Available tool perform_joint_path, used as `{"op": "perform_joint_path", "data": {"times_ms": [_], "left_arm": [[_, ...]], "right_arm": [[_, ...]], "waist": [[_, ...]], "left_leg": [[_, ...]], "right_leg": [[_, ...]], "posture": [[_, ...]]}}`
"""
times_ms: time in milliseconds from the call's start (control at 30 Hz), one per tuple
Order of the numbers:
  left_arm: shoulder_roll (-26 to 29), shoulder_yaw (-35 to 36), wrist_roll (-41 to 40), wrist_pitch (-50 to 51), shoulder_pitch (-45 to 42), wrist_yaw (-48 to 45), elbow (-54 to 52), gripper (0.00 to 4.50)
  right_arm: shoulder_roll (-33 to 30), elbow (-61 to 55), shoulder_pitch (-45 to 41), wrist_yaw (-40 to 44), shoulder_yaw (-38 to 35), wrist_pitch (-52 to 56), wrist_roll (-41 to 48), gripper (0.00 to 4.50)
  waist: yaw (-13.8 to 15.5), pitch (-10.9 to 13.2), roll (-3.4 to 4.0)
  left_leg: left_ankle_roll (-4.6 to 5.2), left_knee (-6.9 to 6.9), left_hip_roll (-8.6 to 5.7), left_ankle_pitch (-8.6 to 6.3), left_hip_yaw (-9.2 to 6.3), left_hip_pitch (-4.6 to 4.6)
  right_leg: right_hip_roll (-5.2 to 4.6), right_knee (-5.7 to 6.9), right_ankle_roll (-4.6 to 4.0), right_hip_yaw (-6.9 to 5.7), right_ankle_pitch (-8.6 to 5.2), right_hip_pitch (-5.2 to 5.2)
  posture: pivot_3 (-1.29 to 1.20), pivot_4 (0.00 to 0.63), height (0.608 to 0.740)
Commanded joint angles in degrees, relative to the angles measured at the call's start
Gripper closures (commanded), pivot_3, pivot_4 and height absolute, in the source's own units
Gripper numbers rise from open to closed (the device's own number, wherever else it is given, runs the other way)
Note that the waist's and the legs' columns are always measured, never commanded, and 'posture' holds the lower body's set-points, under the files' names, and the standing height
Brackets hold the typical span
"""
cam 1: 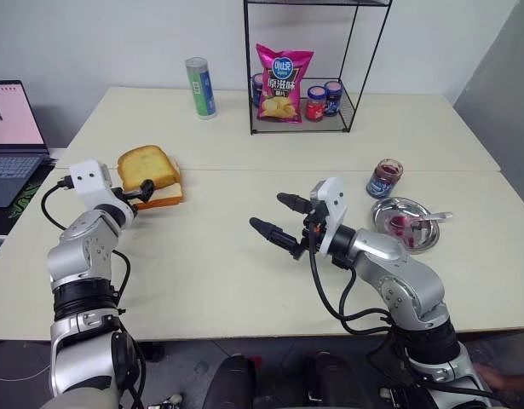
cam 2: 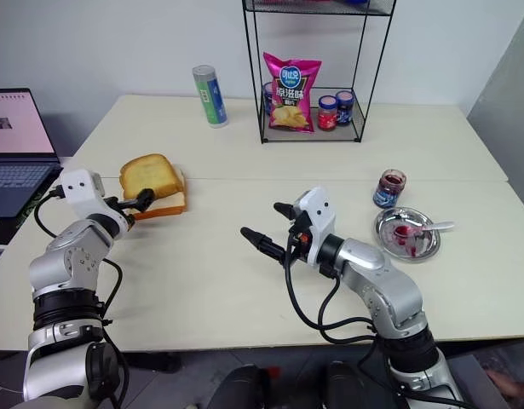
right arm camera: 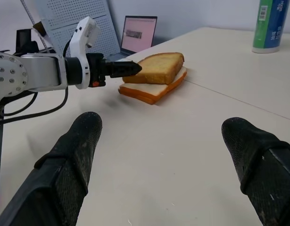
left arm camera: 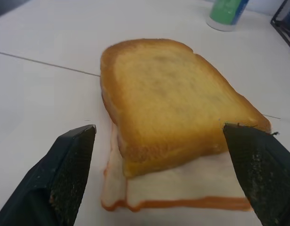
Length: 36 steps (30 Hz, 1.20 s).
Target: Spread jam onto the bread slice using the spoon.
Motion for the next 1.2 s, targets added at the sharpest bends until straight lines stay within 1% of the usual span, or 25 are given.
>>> {"op": "perform_joint_path", "data": {"times_ms": [33, 233, 300, 367, 433, 500, 533, 567, 600, 633, 667, 733, 767, 833, 933, 1000, 1133, 1200], "left_arm": [[1.10, -1.02, -0.47, 1.24, -0.93, -2.17, -0.99, 0.00], [2.23, -2.09, 1.62, 0.09, -2.92, -2.40, 3.86, 0.00], [2.68, -2.39, 2.26, -0.53, -3.52, -2.53, 5.31, 0.38], [2.84, -2.58, 2.41, -0.90, -3.89, -2.87, 6.04, 0.65], [2.90, -2.76, 2.60, -1.34, -4.13, -3.37, 6.56, 1.10], [2.95, -3.02, 2.88, -1.67, -4.47, -3.55, 7.26, 1.36], [2.93, -3.09, 2.95, -1.71, -4.50, -3.55, 7.33, 1.65], [2.95, -3.20, 3.04, -1.82, -4.55, -3.61, 7.43, 1.76], [2.96, -3.26, 3.11, -1.92, -4.58, -3.69, 7.51, 2.06], [2.97, -3.28, 3.17, -2.00, -4.61, -3.76, 7.58, 2.21], [3.07, -3.31, 3.33, -2.28, -4.70, -3.81, 7.77, 2.51], [3.24, -3.32, 3.60, -2.72, -4.73, -3.80, 7.87, 2.95], [3.30, -3.30, 3.71, -2.95, -4.74, -3.76, 7.92, 3.10], [3.31, -3.23, 3.82, -3.30, -4.83, -3.70, 7.99, 3.63], [3.61, -4.03, 4.66, -4.47, -5.04, -3.93, 7.50, 4.13], [3.42, -5.41, 4.88, -6.31, -5.30, -5.89, 5.04, 4.46], [1.59, -5.77, 2.47, -6.40, -6.81, -8.05, 0.80, 4.49], [0.36, -7.87, 1.39, -5.37, -7.02, -10.77, -3.89, 4.49]], "right_arm": [[0.01, -2.27, -0.13, -0.26, -0.32, -1.21, 0.06, 0.06], [0.36, -2.55, 0.10, -1.05, -0.69, -1.18, -0.27, 0.06], [0.36, -2.82, 0.32, -1.46, -0.72, -1.14, -0.37, 0.00], [0.35, -2.92, 0.42, -1.69, -0.68, -1.14, -0.32, 0.00], [0.32, -2.95, 0.46, -1.79, -0.61, -1.16, -0.28, 0.00], [0.31, -2.82, 0.35, -1.80, -0.56, -1.19, -0.26, 0.00], [0.25, -2.88, 0.39, -1.79, -0.57, -1.18, -0.21, 0.00], [0.17, -2.84, 0.32, -1.71, -0.57, -1.19, -0.21, 0.00], [0.11, -2.82, 0.28, -1.66, -0.57, -1.20, -0.20, 0.00], [0.08, -2.80, 0.25, -1.63, -0.57, -1.21, -0.20, 0.00], [0.04, -2.65, 0.13, -1.62, -0.65, -1.22, -0.21, 0.00], [-0.06, -2.70, 0.18, -1.61, -0.76, -1.20, -0.17, 0.00], [-0.08, -2.73, 0.19, -1.63, -0.78, -1.19, -0.17, 0.00], [-0.09, -2.72, 0.18, -1.62, -0.85, -1.16, -0.09, 0.00], [-0.06, -2.53, 0.14, -1.65, -0.86, -1.28, -0.15, 0.00], [-0.19, -2.33, 0.12, -1.88, -1.01, -1.54, -0.52, 0.00], [-1.12, -1.55, -0.14, -2.03, -1.42, -2.14, -1.49, 0.00], [-2.24, -1.74, -0.11, -1.96, -2.85, -1.93, -1.22, 0.00]], "waist": [[0.00, 0.00, 0.00], [0.09, 0.00, 0.00], [0.06, 0.00, 0.00], [0.02, 0.00, 0.00], [0.03, 0.00, 0.00], [0.09, 0.00, 0.00], [0.11, 0.00, 0.00], [0.11, 0.00, 0.00], [0.12, 0.00, 0.00], [0.17, 0.00, 0.00], [0.22, 0.00, 0.00], [0.24, 0.00, 0.00], [0.24, 0.00, 0.00], [0.24, 0.00, 0.00], [0.24, 0.00, 0.00], [0.24, 0.00, 0.00], [0.42, 0.01, -0.02], [0.43, 0.01, -0.02]], "left_leg": [[0.00, 0.00, -0.01, 0.00, 0.00, 0.00], [0.00, -0.01, -0.02, 0.00, -0.02, -0.01], [0.00, 0.00, -0.04, 0.00, -0.02, 0.00], [0.00, 0.00, -0.04, 0.00, 0.00, 0.00], [0.00, -0.01, -0.04, 0.00, 0.00, -0.01], [0.00, -0.01, -0.04, 0.00, -0.02, -0.02], [0.00, -0.01, -0.04, 0.00, -0.02, -0.02], [0.00, -0.01, -0.04, 0.00, -0.02, -0.02], [0.00, -0.01, -0.04, 0.00, -0.02, -0.01], [0.00, 0.00, -0.05, 0.00, -0.02, -0.01], [0.00, 0.00, -0.04, 0.00, -0.02, -0.02], [0.00, 0.00, -0.05, 0.00, -0.02, -0.01], [0.00, 0.00, -0.05, 0.00, -0.02, -0.01], [0.00, 0.00, -0.05, 0.00, -0.02, -0.01], [0.00, 0.00, -0.04, 0.00, -0.02, -0.01], [0.00, 0.00, -0.04, 0.00, -0.02, -0.01], [0.00, 0.00, -0.06, 0.00, -0.03, -0.05], [0.00, 0.01, -0.08, 0.00, -0.03, -0.06]], "right_leg": [[0.00, 0.00, 0.00, 0.00, 0.00, 0.00], [0.00, -0.01, 0.00, -0.01, 0.00, 0.00], [0.00, 0.00, 0.01, -0.01, 0.00, 0.01], [0.00, -0.01, 0.01, 0.00, 0.00, 0.01], [0.00, -0.01, 0.01, 0.00, 0.00, 0.00], [-0.02, -0.01, 0.01, -0.01, 0.00, 0.00], [-0.03, -0.01, 0.01, -0.01, 0.00, 0.00], [-0.02, -0.01, 0.01, -0.01, 0.00, 0.00], [-0.03, -0.01, 0.01, 0.00, 0.00, 0.00], [-0.04, -0.01, 0.01, -0.01, 0.00, 0.00], [-0.05, -0.01, 0.01, -0.01, 0.00, 0.00], [-0.06, -0.01, 0.01, -0.01, 0.00, 0.00], [-0.07, -0.01, 0.01, 0.00, 0.00, 0.00], [-0.08, -0.01, 0.01, -0.01, 0.00, 0.00], [-0.08, -0.01, 0.01, -0.01, 0.00, 0.00], [-0.08, -0.01, 0.01, -0.01, 0.00, 0.00], [-0.11, -0.02, 0.00, -0.02, 0.01, 0.00], [-0.14, -0.03, 0.00, -0.02, 0.01, -0.01]], "posture": [[0.00, 0.150, 0.740], [0.00, 0.150, 0.740], [0.00, 0.150, 0.740], [0.00, 0.150, 0.740], [0.00, 0.150, 0.740], [0.00, 0.150, 0.740], [0.00, 0.150, 0.740], [0.00, 0.150, 0.740], [0.00, 0.150, 0.740], [0.00, 0.150, 0.740], [0.00, 0.150, 0.740], [0.00, 0.150, 0.740], [0.00, 0.150, 0.740], [0.00, 0.150, 0.740], [0.00, 0.150, 0.740], [0.00, 0.150, 0.740], [0.00, 0.150, 0.740], [0.00, 0.150, 0.740]]}}
